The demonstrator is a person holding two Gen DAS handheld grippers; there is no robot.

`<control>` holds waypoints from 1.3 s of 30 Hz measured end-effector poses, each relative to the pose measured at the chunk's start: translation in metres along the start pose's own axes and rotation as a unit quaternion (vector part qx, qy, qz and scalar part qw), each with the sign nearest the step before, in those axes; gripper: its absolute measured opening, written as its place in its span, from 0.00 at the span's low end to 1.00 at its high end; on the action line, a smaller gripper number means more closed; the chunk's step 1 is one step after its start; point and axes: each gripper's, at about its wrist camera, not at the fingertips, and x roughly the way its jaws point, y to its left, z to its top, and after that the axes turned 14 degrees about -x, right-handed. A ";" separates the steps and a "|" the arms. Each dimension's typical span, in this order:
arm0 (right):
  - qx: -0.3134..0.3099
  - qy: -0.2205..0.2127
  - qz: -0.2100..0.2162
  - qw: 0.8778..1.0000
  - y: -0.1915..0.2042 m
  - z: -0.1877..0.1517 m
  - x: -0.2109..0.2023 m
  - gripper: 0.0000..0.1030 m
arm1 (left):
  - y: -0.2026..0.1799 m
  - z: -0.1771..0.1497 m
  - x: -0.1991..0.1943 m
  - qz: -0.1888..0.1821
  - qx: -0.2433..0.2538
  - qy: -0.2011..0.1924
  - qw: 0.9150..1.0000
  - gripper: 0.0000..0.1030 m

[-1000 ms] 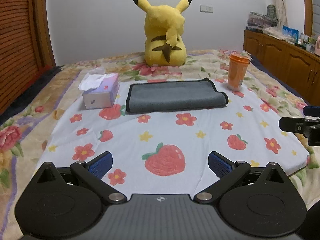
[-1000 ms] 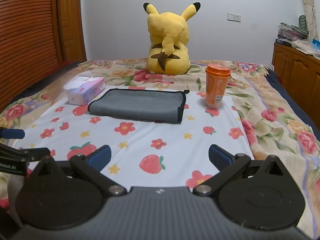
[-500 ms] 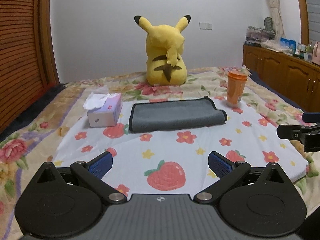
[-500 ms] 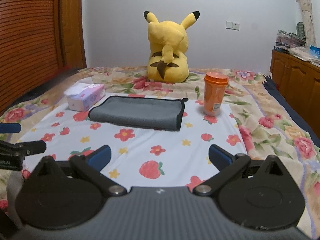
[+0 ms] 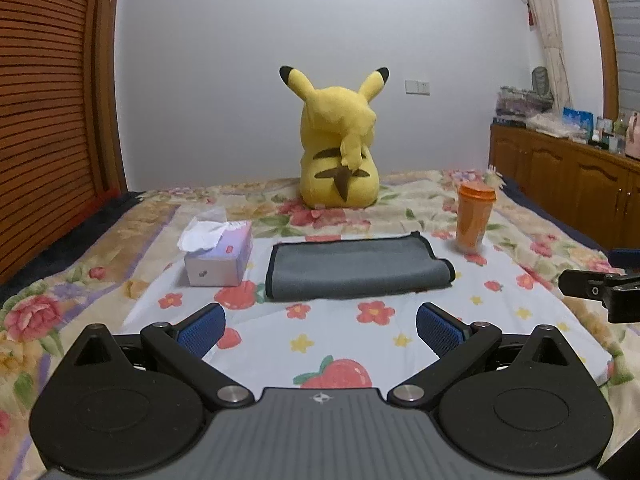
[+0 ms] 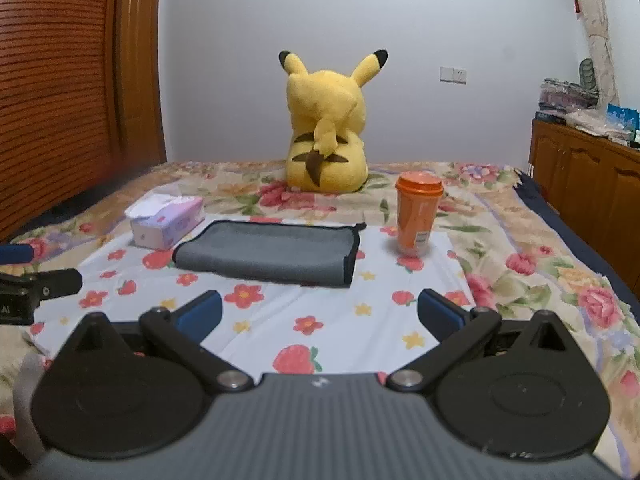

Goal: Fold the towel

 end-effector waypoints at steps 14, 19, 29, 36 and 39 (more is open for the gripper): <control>0.017 -0.032 -0.021 0.999 -0.006 0.000 -0.009 1.00 | 0.002 0.005 -0.006 -0.001 -0.003 -0.026 1.000 1.00; 0.017 -0.040 -0.027 0.999 -0.007 0.000 -0.011 1.00 | 0.002 0.006 -0.007 -0.002 0.000 -0.033 0.999 1.00; 0.019 -0.058 -0.038 0.997 -0.008 0.000 -0.017 1.00 | 0.002 0.008 -0.011 -0.004 0.004 -0.053 0.999 1.00; 0.018 -0.058 -0.039 0.997 -0.008 0.000 -0.017 1.00 | 0.002 0.007 -0.011 -0.003 0.004 -0.049 0.999 1.00; 0.018 -0.058 -0.039 0.997 -0.007 0.001 -0.017 1.00 | 0.002 0.006 -0.010 -0.002 0.004 -0.049 0.999 1.00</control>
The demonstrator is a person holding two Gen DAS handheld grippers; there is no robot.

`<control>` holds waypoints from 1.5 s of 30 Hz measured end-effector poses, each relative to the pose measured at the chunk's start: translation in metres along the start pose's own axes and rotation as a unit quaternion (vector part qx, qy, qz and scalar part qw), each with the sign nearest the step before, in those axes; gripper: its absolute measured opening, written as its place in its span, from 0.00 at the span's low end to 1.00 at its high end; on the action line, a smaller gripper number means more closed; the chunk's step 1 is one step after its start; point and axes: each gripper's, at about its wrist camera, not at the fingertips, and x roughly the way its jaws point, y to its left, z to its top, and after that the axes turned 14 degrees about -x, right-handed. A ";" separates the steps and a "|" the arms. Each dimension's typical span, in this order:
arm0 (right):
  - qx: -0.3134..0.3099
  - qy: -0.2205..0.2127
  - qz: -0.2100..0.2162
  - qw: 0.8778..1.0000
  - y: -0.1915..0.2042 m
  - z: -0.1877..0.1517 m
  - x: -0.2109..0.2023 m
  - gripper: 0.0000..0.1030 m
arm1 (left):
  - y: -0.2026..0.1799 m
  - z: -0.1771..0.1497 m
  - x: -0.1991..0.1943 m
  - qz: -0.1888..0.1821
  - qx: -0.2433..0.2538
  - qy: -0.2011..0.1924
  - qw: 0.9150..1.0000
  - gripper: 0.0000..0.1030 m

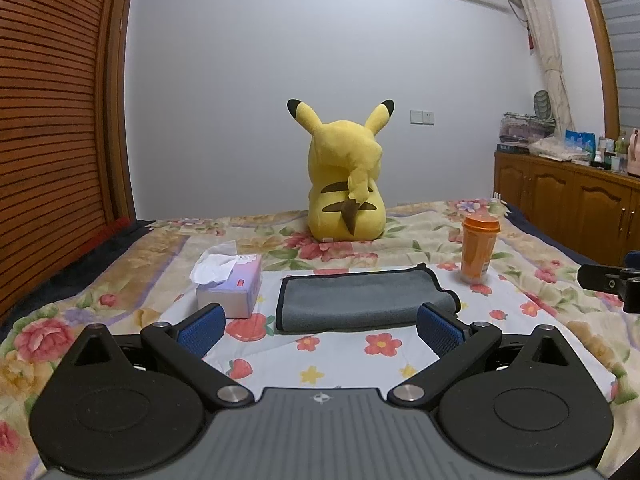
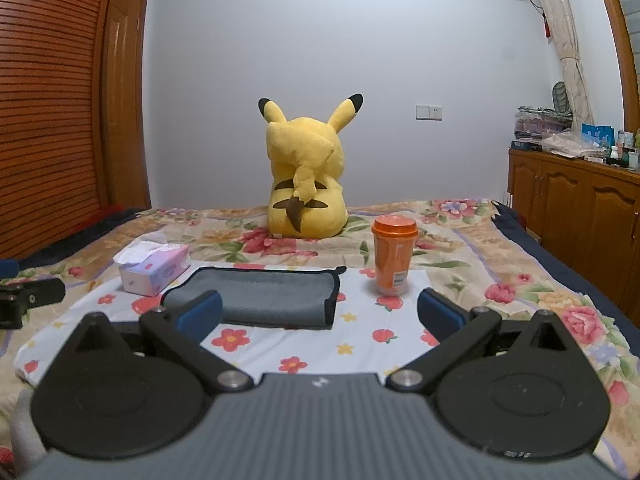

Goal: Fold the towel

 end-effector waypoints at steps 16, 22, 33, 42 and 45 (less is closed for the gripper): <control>0.000 0.000 0.000 1.000 0.000 0.000 0.001 1.00 | 0.000 -0.001 0.001 0.001 0.001 0.004 1.000 1.00; -0.001 0.000 0.000 1.000 0.001 0.000 0.000 1.00 | 0.001 -0.003 0.002 0.001 0.003 0.003 1.000 1.00; -0.001 0.001 0.000 1.000 0.001 0.001 0.001 1.00 | 0.000 -0.003 0.002 0.002 0.004 0.004 1.000 1.00; -0.001 0.001 0.000 1.000 0.001 0.001 0.000 1.00 | 0.001 -0.003 0.002 0.002 0.005 0.005 1.000 1.00; -0.001 0.001 0.000 1.000 0.001 0.001 0.001 1.00 | 0.001 -0.003 0.002 0.002 0.005 0.005 1.000 1.00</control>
